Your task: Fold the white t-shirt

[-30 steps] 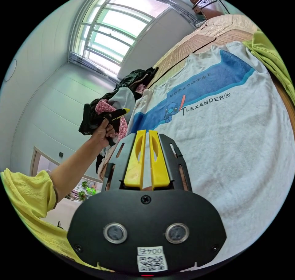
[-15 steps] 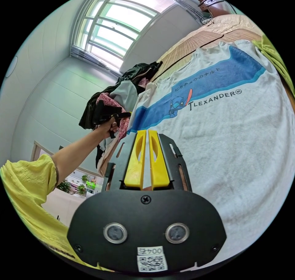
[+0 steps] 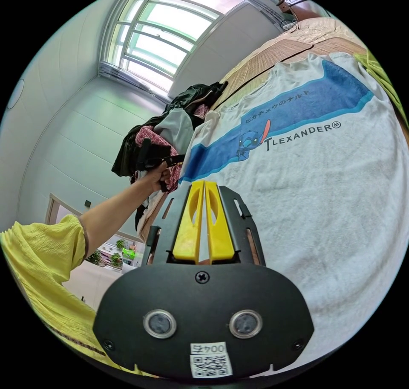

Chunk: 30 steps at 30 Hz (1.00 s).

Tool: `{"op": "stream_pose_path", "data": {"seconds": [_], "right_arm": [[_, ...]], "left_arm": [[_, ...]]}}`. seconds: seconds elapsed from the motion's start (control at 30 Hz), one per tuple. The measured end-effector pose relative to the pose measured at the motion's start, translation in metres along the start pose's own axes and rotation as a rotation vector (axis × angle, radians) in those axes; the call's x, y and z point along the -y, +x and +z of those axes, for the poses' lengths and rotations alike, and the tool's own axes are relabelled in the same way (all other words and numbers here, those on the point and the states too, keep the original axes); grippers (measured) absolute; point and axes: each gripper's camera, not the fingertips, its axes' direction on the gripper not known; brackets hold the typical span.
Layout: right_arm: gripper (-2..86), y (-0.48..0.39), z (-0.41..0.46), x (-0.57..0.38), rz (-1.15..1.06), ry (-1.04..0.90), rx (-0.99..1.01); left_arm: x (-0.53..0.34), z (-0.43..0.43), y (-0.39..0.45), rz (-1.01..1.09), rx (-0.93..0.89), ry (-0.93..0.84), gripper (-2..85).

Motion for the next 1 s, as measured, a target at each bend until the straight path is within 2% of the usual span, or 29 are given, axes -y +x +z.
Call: {"op": "stream_pose_path", "data": {"seconds": [0.1,0.3,0.47,0.63,0.7,0.83,1.0], "right_arm": [[-0.5,0.002,-0.001,0.001,0.004,0.002,0.0],[1.3,0.005,-0.002,0.001,0.025,0.009,0.016],[10.4,0.008,-0.006,0.003,0.084,0.025,0.078],[11.9,-0.004,-0.003,0.004,0.026,-0.013,0.027],[12.2,-0.008,0.001,0.004,0.009,-0.039,0.029],[12.4,-0.018,0.01,0.002,-0.032,-0.093,0.026],[12.1,-0.024,0.015,-0.001,-0.044,-0.119,0.031]], "left_arm": [[-0.007,-0.024,0.012,-0.015,0.094,0.018,3.1],[-0.046,-0.094,0.004,-0.159,0.149,0.157,2.3],[-0.097,-0.116,-0.01,-0.33,0.208,0.26,2.2],[-0.148,-0.115,-0.018,-0.507,0.159,0.332,2.2],[-0.166,-0.111,-0.018,-0.549,0.067,0.392,2.1],[-0.175,-0.109,-0.003,-0.518,-0.005,0.429,2.1],[-0.167,-0.129,0.061,-0.268,0.066,0.492,2.3]]}}
